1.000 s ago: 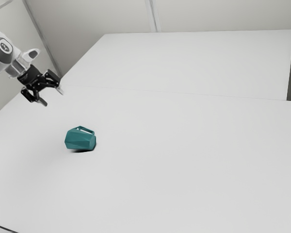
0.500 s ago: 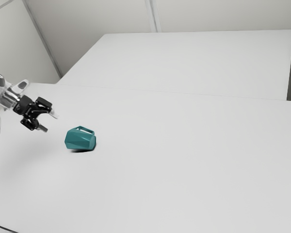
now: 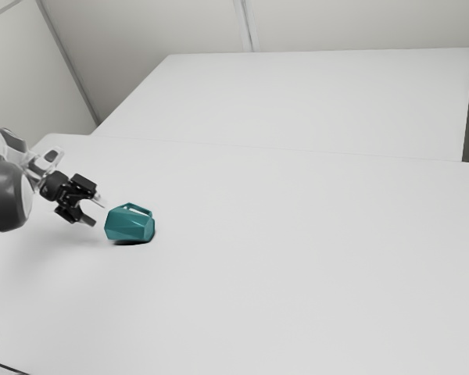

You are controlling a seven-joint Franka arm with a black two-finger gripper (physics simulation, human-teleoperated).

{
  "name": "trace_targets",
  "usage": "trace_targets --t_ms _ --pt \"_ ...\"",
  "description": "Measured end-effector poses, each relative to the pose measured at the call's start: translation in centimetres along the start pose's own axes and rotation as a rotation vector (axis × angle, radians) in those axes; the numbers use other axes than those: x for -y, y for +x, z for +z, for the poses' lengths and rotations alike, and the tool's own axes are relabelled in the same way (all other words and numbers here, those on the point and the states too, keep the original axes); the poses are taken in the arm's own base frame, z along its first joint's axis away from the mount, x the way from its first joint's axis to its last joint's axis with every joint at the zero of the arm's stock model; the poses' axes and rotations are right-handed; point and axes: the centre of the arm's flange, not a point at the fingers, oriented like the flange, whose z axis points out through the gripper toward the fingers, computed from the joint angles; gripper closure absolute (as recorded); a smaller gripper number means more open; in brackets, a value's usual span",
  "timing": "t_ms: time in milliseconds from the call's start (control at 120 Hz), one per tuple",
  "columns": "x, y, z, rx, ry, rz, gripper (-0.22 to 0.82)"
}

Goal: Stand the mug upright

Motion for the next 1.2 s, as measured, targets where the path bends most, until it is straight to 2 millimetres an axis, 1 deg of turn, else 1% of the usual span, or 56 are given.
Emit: trace_targets --t_ms 108,225,458,567,650,783,958,1092,1200 --pt "-0.1 1.0 0.8 0.001 -0.011 0.040 0.03" --pt "0.1 1.4 1.6 0.006 -0.022 0.069 0.03" --pt "-1.4 2.1 3.6 0.016 -0.055 0.137 0.03" --pt "-0.9 2.0 3.9 0.008 -0.066 0.142 0.06" --pt "-0.5 2.0 4.1 0.006 -0.069 0.145 0.15" --pt "-0.1 2.1 4.5 0.007 -0.073 0.150 0.35" --pt "-0.1 2.2 4.6 0.001 -0.074 0.163 0.61" --pt "-0.5 2.3 4.3 -0.007 -0.070 0.178 0.69" --pt "-0.9 2.4 3.9 -0.018 -0.070 0.192 0.73"
